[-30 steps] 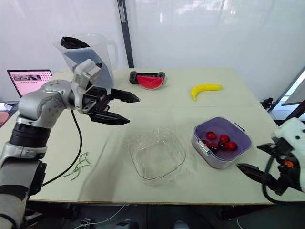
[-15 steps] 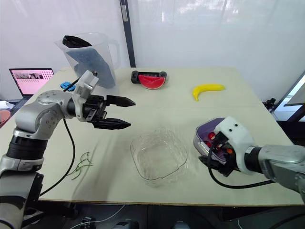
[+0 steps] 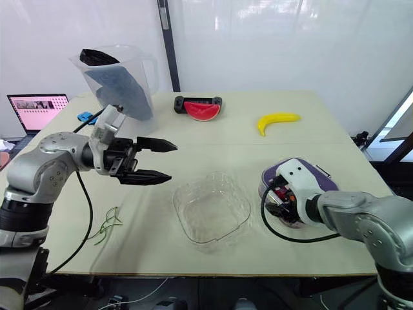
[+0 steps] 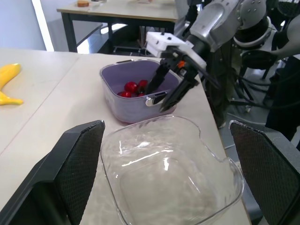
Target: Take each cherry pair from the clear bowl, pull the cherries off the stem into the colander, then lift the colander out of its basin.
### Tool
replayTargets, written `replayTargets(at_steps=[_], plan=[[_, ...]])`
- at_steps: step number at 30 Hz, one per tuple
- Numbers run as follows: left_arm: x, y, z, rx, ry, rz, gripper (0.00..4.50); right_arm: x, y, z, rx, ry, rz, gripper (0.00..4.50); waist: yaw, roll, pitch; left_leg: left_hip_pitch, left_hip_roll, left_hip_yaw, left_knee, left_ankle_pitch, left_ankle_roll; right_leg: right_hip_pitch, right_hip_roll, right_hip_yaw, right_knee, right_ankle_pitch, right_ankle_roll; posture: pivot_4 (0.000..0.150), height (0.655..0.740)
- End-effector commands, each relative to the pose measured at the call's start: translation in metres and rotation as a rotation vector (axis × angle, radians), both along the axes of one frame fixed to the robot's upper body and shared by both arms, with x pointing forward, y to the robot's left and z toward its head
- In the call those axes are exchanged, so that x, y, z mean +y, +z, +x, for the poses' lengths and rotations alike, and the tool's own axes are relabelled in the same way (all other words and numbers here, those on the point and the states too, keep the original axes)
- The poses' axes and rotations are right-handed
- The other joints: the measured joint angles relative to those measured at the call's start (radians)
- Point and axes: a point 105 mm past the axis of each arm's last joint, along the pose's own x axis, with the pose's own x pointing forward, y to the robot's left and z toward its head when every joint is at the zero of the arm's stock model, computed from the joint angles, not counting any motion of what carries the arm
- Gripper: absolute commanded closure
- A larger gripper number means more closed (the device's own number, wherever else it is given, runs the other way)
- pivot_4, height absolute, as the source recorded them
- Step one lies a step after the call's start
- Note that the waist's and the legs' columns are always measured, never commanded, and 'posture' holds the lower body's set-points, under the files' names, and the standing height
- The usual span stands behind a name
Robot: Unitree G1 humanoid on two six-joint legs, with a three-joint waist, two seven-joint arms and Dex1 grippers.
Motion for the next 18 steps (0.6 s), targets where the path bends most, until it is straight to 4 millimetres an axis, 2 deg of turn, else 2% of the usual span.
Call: replayTargets(at_steps=[1, 3, 9, 15, 18], plan=[[0.001, 0.006, -0.004, -0.031, 0.007, -0.018, 0.0, -0.006, 0.004, 0.003, -0.014, -0.013, -0.029, 3.34, 0.0, 0.0, 0.0, 0.0, 0.0, 0.0, 0.0, 0.0, 0.0, 0.0, 0.0, 0.0, 0.0, 0.0, 0.0, 0.15, 0.74], [0.002, 0.003, -0.003, -0.025, 0.013, -0.017, 0.0, -0.008, 0.008, 0.005, -0.019, -0.014, -0.031, 4.29, -0.003, 0.0, 0.0, 0.0, 0.0, 0.0, 0.0, 0.0, 0.0, 0.0, 0.0, 0.0, 0.0, 0.0, 0.0, 0.15, 0.74], [0.003, -0.001, 0.0, -0.017, 0.023, -0.018, 0.0, -0.01, 0.015, 0.006, -0.03, -0.005, -0.043, 4.25, -0.006, 0.0, 0.0, 0.0, -0.001, 0.0, 0.0, 0.0, 0.0, 0.0, 0.0, 0.0, 0.0, 0.0, 0.0, 0.15, 0.74], [0.001, -0.003, 0.004, -0.018, 0.018, -0.01, 0.0, -0.008, 0.033, 0.007, -0.085, 0.003, -0.022, 4.25, -0.008, 0.0, 0.0, 0.0, -0.001, 0.0, 0.0, 0.0, 0.0, 0.0, 0.0, 0.0, 0.0, 0.0, 0.0, 0.15, 0.74], [-0.001, -0.008, 0.006, -0.021, 0.008, 0.007, 0.0, -0.006, 0.043, -0.003, -0.102, 0.058, -0.044, 4.25, -0.006, 0.0, 0.0, 0.0, -0.001, 0.0, 0.0, 0.0, 0.0, 0.0, 0.0, 0.0, 0.0, 0.0, 0.0, 0.15, 0.74]])
